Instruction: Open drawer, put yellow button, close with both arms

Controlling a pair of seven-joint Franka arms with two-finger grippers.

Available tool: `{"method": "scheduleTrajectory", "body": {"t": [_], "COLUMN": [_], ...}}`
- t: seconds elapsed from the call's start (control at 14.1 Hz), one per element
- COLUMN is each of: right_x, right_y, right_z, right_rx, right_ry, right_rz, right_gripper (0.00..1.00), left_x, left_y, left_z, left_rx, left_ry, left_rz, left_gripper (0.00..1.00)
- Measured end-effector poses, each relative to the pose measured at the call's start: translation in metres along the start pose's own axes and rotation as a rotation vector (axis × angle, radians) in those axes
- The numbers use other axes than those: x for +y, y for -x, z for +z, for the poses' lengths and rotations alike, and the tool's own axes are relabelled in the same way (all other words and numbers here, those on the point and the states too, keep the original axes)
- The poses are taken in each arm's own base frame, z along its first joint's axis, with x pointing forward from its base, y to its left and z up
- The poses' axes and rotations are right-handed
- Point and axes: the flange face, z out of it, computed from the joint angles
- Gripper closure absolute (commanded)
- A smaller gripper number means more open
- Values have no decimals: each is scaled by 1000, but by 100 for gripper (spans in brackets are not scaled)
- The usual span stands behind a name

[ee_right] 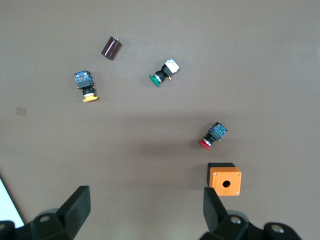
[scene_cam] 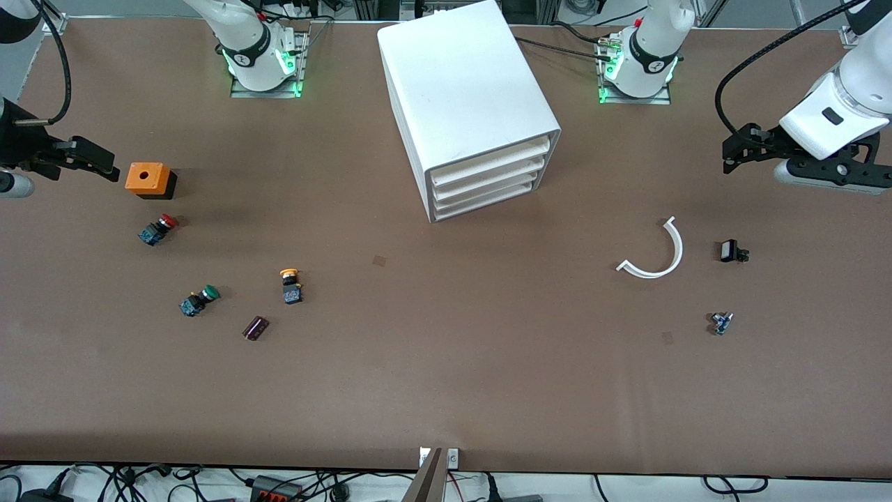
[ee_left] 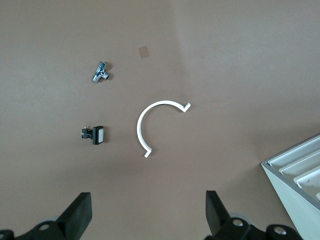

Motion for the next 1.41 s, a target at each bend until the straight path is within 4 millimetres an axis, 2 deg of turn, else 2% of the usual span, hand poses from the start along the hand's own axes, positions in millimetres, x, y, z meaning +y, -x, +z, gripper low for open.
{"method": "scheduleTrajectory", "body": {"t": [0.35,0.57,0.78,1.13,1.27,1.41], "right_x": [0,-3,-17,-50,-71,-85], "right_y": [-1,-6,-14,-42,-52,-63], "right_z": [3,12,28,72,90,115], "right_rx": [-7,-23,-51,-67,-64,-74], "right_ry": [0,0,1,5,8,10], "right_rz": [0,-6,-30,-85,-118,-138], "right_gripper": [0,0,0,0,0,0], "left_x": [0,2,8,53,66,79], "left_y": [0,1,12,17,10,0], "left_z": [0,2,10,38,54,68], "left_rx": [-1,-16,-131,-364,-410,-439], "left_ry": [0,1,8,147,259,409], "left_rz": [1,3,14,84,93,92], "left_gripper": [0,0,0,0,0,0]}}
